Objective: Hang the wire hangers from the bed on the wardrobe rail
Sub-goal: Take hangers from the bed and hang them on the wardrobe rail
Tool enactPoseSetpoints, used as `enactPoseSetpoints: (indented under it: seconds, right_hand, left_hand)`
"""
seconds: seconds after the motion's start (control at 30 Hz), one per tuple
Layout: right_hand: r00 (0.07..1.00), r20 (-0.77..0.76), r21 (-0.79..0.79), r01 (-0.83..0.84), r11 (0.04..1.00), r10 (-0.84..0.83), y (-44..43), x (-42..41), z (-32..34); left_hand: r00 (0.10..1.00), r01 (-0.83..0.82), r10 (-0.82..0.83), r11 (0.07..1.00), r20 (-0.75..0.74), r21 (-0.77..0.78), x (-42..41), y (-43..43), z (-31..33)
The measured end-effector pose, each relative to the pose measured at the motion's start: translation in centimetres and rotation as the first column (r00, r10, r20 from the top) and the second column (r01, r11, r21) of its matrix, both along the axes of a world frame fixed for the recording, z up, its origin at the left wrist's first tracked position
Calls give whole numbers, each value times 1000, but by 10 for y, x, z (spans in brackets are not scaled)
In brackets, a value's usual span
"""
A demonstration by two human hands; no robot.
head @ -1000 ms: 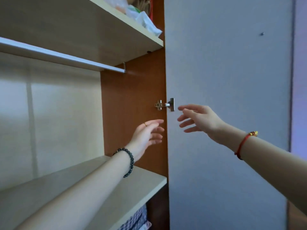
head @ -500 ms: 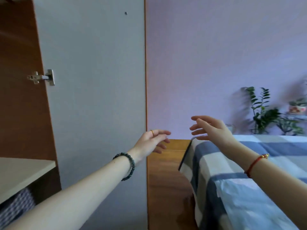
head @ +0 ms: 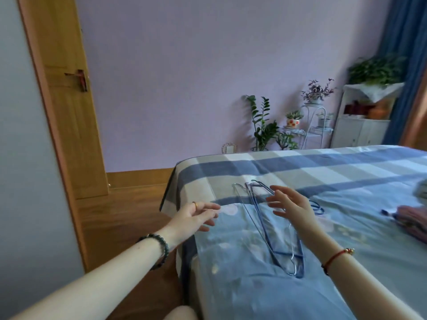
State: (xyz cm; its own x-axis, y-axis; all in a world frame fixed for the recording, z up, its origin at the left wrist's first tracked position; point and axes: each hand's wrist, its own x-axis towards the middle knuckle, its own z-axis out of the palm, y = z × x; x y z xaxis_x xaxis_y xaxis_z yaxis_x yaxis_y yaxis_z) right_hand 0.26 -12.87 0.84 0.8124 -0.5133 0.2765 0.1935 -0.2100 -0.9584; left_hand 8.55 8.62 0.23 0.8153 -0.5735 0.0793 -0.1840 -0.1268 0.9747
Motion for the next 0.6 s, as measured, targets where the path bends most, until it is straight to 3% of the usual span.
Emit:
enactPoseSetpoints:
  seconds: [0.17,0.33,0.6]
  right_hand:
    - [993,-53,127,108,986,-102,-29,-23,-50]
    - [977,-14,241,209,948,-212,-40,-30,-87]
    - [959,-110,52,267,962,-261,-44,-18,-96]
  left_hand:
    - [992,18,-27,997,-121,-73,-9,-40,-35]
    - [964,18,-58,988,-260,-156,-15,-71,-60]
    - [898,23,-116,976,-425,-218,-8,-109,-73]
